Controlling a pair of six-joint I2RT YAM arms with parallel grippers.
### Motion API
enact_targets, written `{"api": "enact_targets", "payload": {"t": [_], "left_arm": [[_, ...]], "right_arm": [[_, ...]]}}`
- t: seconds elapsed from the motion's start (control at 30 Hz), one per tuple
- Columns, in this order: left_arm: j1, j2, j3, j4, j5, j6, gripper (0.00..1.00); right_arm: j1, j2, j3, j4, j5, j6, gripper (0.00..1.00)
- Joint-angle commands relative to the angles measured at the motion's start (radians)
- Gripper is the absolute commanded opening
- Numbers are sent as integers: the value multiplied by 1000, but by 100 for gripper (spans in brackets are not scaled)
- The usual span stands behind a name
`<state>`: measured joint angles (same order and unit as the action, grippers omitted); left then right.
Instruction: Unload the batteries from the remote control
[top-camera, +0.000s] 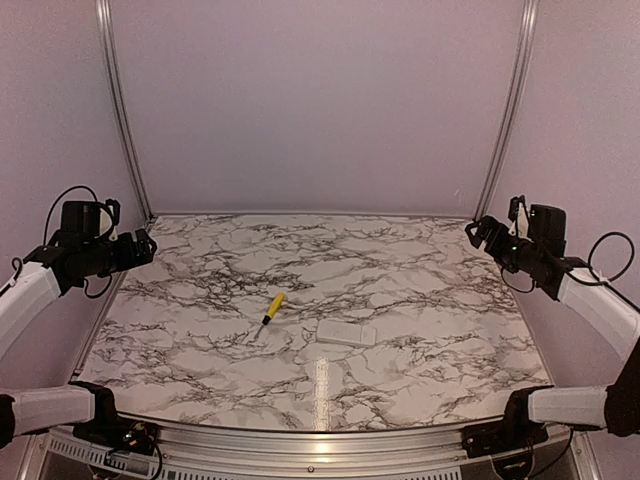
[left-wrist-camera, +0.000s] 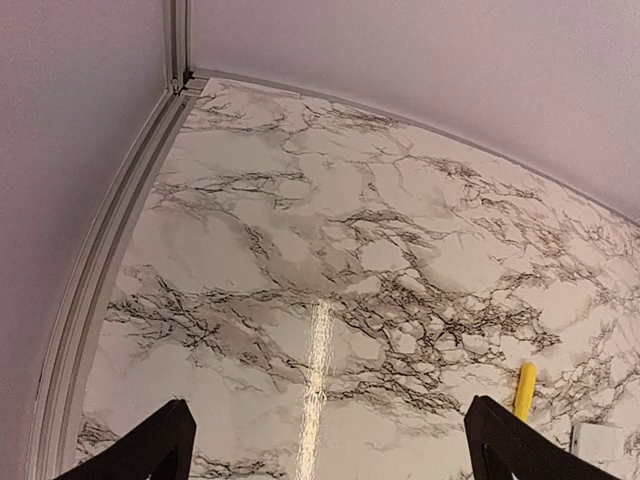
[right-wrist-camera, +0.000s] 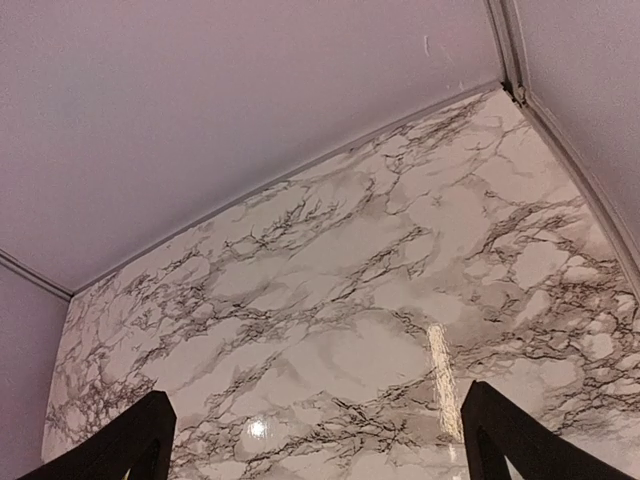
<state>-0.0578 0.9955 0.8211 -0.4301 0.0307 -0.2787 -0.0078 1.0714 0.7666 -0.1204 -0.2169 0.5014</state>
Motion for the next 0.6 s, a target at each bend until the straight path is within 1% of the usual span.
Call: {"api": "enact_targets", "payload": {"t": [0.0, 0.27, 0.37, 0.57], "left_arm": [[9, 24, 6, -30, 60, -53, 99], [11, 113, 42, -44, 155, -65, 99], [11, 100, 46, -31, 181, -55, 99], [9, 55, 14, 29, 313, -32, 99]], "right_arm": [[58, -2, -1, 29, 15, 5, 98], [111, 41, 32, 0, 15, -26, 98], [132, 59, 60, -42, 33, -58, 98], [187, 67, 101, -93, 25, -172, 98]]}}
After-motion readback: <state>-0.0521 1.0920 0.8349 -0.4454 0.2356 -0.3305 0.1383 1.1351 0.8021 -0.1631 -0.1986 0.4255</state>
